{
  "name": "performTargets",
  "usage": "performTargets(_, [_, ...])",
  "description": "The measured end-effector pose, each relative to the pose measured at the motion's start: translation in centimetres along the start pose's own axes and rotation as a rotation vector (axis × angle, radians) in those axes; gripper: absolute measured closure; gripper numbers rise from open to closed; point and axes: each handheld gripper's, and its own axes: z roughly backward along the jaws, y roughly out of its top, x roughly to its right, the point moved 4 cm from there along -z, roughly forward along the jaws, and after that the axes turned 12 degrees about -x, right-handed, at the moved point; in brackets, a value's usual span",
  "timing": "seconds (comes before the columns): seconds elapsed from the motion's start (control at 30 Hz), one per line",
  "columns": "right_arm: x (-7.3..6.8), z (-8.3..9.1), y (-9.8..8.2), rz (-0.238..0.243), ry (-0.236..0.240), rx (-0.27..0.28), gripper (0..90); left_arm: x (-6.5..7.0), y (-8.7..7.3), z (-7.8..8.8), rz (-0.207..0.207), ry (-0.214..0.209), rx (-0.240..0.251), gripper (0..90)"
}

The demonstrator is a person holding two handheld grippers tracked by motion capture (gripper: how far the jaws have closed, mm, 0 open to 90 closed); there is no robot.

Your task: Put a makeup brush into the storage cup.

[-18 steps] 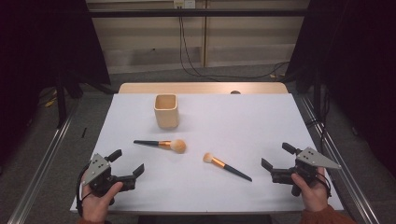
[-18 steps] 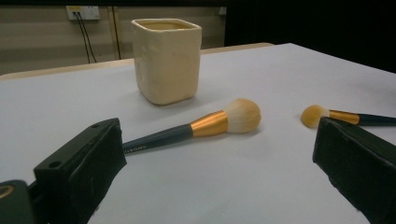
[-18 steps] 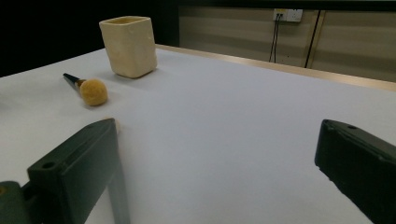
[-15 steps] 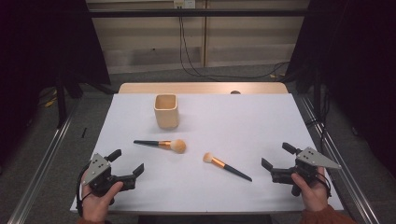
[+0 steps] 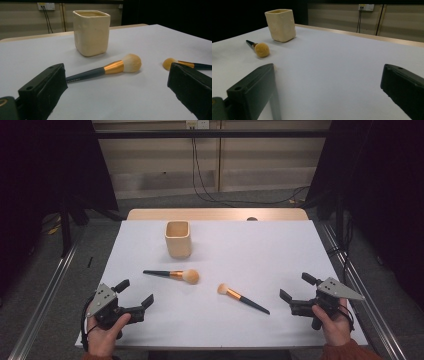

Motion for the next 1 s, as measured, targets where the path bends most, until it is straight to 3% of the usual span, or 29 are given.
performTargets(0.27, [-0.1,-0.2,0.0,0.01,0.0,-0.01,0.0,0.3,0.3,0.6,0.005,-0.008,0.016,2.2])
performTargets(0.53, [-0.5,-0.4,0.1,0.022,0.006,-0.013,0.0,0.8,0.3,0.4,-0.001,-0.01,-0.004,3.1])
performTargets(1.0, [-0.6,-0.5,0.1,0.019,0.009,-0.019,0.0,0.9,1.1,-1.0,-0.052,-0.029,-0.019,3.1])
